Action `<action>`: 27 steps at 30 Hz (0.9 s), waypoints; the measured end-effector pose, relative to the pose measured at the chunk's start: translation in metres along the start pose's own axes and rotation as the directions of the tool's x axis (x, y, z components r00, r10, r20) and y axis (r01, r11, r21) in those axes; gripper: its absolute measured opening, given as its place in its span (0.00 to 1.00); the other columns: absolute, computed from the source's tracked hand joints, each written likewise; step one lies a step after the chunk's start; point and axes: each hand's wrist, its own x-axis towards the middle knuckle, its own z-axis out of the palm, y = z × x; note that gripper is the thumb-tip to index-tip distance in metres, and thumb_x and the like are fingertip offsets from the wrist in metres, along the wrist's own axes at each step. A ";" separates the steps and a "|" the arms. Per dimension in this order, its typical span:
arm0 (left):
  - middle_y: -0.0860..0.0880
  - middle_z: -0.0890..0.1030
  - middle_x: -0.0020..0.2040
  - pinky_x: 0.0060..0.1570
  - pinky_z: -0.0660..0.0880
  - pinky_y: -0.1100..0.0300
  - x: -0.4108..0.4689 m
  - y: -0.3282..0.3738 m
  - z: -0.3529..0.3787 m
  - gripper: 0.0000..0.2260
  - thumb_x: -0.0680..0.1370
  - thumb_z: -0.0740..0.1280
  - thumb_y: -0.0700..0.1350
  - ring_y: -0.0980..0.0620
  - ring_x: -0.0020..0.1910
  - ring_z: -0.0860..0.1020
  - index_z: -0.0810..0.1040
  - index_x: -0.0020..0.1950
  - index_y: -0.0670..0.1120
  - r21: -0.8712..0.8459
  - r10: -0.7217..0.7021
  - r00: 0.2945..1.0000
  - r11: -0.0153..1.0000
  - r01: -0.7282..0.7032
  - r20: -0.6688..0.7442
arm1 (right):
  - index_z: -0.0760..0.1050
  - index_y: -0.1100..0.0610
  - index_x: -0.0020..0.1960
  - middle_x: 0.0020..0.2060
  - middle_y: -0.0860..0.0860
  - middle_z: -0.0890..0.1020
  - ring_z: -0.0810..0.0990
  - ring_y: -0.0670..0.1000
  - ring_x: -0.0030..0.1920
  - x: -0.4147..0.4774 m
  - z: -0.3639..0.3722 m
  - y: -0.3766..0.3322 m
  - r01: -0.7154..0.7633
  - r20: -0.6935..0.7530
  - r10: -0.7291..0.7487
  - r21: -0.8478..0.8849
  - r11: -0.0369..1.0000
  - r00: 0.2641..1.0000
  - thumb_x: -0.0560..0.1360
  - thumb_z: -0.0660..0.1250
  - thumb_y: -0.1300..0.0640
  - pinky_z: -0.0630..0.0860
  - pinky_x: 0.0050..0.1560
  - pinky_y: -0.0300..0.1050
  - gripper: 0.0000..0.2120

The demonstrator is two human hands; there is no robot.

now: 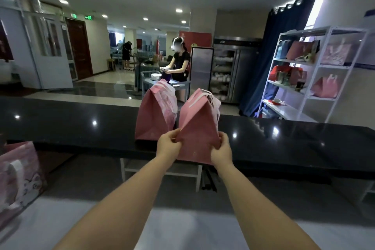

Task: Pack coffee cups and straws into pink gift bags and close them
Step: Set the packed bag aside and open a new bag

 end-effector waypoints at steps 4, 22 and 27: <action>0.62 0.81 0.35 0.38 0.76 0.62 0.022 -0.030 -0.005 0.07 0.71 0.75 0.49 0.58 0.40 0.81 0.79 0.40 0.60 0.264 -0.023 0.995 0.963 0.048 -0.096 | 0.71 0.43 0.49 0.46 0.45 0.79 0.80 0.45 0.46 0.029 0.004 0.027 -0.051 0.005 0.052 -0.072 0.996 0.999 0.76 0.68 0.58 0.73 0.38 0.36 0.12; 0.54 0.80 0.46 0.43 0.76 0.56 0.082 0.004 -0.047 0.09 0.74 0.70 0.53 0.52 0.46 0.78 0.80 0.52 0.52 0.734 0.367 0.917 0.664 -0.142 -0.155 | 0.77 0.59 0.55 0.51 0.54 0.79 0.74 0.56 0.54 0.078 0.068 -0.028 0.547 0.050 -0.597 -0.467 0.695 0.800 0.71 0.73 0.60 0.71 0.59 0.50 0.14; 0.50 0.79 0.51 0.48 0.74 0.52 0.075 0.050 -0.123 0.12 0.75 0.67 0.50 0.46 0.51 0.76 0.78 0.57 0.49 0.894 0.453 0.892 0.391 -0.220 0.021 | 0.79 0.56 0.52 0.50 0.52 0.80 0.74 0.57 0.55 0.073 0.128 -0.093 0.710 0.412 -0.579 -0.433 0.555 0.704 0.72 0.71 0.56 0.68 0.60 0.50 0.10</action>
